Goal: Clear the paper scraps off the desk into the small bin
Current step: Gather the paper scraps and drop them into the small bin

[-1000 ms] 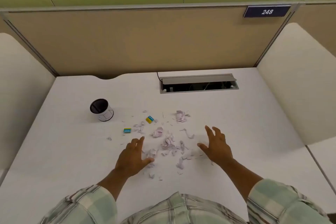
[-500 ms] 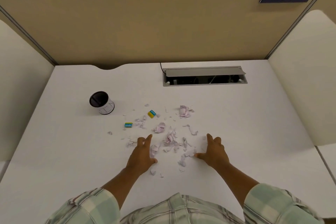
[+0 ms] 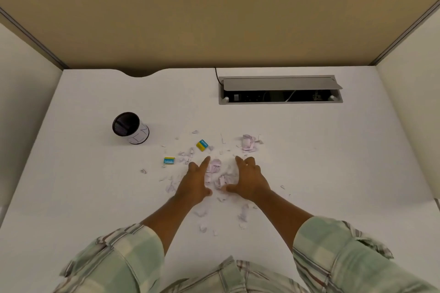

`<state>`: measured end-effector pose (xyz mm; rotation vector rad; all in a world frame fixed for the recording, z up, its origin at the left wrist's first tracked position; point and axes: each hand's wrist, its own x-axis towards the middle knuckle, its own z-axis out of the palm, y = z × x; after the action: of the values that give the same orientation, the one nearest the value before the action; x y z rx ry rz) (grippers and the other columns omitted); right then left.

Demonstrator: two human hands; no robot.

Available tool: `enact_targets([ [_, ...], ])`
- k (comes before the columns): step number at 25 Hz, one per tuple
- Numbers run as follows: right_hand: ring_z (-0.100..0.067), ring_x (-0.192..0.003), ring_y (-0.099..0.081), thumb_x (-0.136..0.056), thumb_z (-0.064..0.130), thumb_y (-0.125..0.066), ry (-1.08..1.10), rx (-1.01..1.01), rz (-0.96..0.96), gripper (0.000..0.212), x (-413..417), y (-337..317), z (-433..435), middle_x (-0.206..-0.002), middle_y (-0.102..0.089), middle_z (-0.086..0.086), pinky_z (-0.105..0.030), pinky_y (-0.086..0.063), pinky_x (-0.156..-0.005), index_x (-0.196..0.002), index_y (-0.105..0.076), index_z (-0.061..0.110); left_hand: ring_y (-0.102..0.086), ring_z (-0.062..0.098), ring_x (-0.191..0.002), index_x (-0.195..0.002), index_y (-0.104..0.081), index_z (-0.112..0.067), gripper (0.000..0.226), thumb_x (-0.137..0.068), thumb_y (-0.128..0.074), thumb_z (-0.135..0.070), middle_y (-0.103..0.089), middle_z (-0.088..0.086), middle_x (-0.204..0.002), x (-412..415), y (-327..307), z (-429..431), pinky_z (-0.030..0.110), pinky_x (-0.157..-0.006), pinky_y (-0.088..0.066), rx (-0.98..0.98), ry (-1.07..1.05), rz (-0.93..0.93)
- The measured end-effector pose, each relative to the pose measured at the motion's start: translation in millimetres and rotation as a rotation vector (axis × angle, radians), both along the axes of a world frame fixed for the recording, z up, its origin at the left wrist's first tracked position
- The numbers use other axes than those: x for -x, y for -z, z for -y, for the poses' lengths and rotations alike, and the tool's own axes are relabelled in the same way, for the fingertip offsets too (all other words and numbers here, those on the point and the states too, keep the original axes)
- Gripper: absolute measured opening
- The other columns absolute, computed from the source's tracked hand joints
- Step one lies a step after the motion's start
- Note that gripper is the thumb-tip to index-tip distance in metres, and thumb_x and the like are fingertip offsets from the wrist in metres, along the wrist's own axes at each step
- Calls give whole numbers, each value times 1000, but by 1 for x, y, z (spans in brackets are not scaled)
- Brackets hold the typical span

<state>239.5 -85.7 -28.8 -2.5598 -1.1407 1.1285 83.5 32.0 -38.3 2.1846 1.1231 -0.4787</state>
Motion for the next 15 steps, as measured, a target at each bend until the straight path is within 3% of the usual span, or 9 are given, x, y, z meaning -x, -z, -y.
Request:
enact_targets([
  [4, -33, -124, -50, -77, 59, -75, -110, -13, -3, 94, 19, 3, -24, -143, -35, -11, -42, -50, -98, -152, -30, 25, -48, 28, -139, -159, -29, -25, 79, -93, -72, -27, -37, 12, -155, -9, 5, -7, 31, -112, -42, 10, -14, 22],
  [7, -31, -118, -57, -87, 46, -73, -61, -35, -7, 72, 25, 5, -33, -137, -42, -12, -37, -52, -99, -145, -43, 17, -51, 27, -136, -151, -45, -19, 60, -96, -68, -24, -49, 10, -149, -11, 8, -4, 30, -111, -42, -11, -96, 94],
  [11, -27, -109, -60, -86, 22, -76, -12, -56, -34, 38, 22, 7, -31, -123, -54, -12, -28, -49, -89, -120, -61, 14, -67, 25, -104, -115, -74, -12, 23, -97, -67, -24, -72, 12, -114, -14, 11, -2, 26, -88, -52, -71, -145, 176],
  [13, -27, -104, -62, -81, 15, -77, 24, -95, -41, 24, 20, 7, -27, -112, -61, -11, -24, -44, -80, -103, -67, 13, -70, 21, -94, -106, -77, -11, 21, -97, -66, -26, -77, 10, -106, -12, 10, -1, 23, -85, -53, -83, -163, 194],
  [15, -23, -96, -64, -76, 11, -80, 93, -131, -59, 19, 18, 6, -25, -102, -69, -7, -21, -41, -74, -93, -71, 12, -71, 21, -97, -110, -77, -11, 25, -97, -66, -29, -77, 8, -109, -7, 7, -1, 21, -89, -51, -91, -178, 204],
])
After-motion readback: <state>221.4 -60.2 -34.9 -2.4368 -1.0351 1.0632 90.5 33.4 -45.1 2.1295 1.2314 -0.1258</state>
